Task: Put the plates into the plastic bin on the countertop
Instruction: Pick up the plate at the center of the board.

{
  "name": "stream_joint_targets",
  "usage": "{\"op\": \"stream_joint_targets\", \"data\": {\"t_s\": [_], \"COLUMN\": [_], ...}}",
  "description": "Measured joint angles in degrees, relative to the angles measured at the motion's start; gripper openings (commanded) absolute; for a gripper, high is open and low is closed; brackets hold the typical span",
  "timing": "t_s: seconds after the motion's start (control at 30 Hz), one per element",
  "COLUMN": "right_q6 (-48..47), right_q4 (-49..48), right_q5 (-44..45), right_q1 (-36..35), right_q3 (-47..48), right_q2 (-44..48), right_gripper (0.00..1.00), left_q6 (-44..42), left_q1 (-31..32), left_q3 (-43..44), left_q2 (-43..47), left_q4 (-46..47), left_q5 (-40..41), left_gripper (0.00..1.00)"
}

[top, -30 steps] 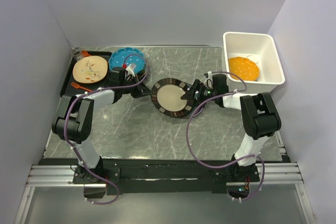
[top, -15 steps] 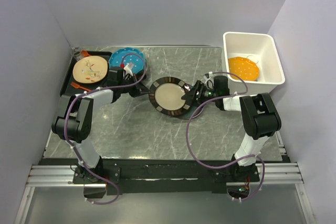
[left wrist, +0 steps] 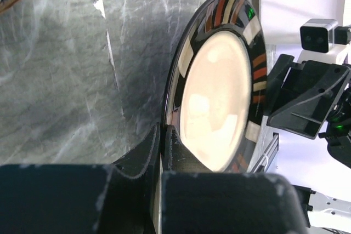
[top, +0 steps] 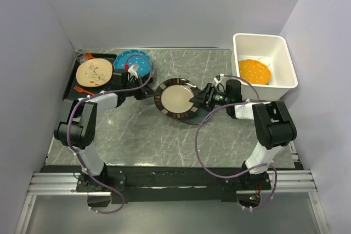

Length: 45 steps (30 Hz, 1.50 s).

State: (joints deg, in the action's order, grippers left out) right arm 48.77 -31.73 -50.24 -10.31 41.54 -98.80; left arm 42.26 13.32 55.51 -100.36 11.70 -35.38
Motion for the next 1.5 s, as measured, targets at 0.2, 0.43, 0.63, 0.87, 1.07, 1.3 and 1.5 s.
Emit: {"op": "stream_joint_targets", "data": {"t_s": [0.2, 0.43, 0.63, 0.87, 1.07, 1.3, 1.5], "right_q6": [-0.22, -0.11, 0.66, 0.44, -0.74, -1.25, -2.01], "right_q4": [0.11, 1.75, 1.97, 3.15, 4.02, 4.22, 5.29], "right_q5": [-0.39, 1.14, 1.03, 1.11, 1.33, 0.22, -0.66], "right_q1": [-0.04, -0.04, 0.02, 0.00, -0.20, -2.23, -2.54], "right_q3": [0.00, 0.00, 0.00, 0.00, 0.00, 0.00, 0.02], "right_q2": [1.40, 1.40, 1.49, 2.23, 3.89, 6.38, 8.20], "right_gripper": [0.40, 0.00, 0.00, 0.00, 0.00, 0.00, 0.00], "left_q6": [-0.92, -1.60, -2.47, -2.80, -3.72, -4.15, -4.17], "left_q1": [0.57, 0.70, 0.85, 1.05, 1.66, 3.82, 4.02], "left_q3": [-0.04, -0.13, -0.37, -0.52, -0.52, -0.50, -0.50], "left_q2": [0.15, 1.64, 2.32, 2.49, 3.69, 4.79, 5.84], "left_q4": [1.29, 2.51, 2.84, 2.49, 1.44, -0.35, -0.55], "left_q5": [0.20, 0.02, 0.37, 0.85, 1.75, 1.49, 1.90], "left_gripper": [0.01, 0.01, 0.01, 0.13, 0.27, 0.54, 0.73]}}
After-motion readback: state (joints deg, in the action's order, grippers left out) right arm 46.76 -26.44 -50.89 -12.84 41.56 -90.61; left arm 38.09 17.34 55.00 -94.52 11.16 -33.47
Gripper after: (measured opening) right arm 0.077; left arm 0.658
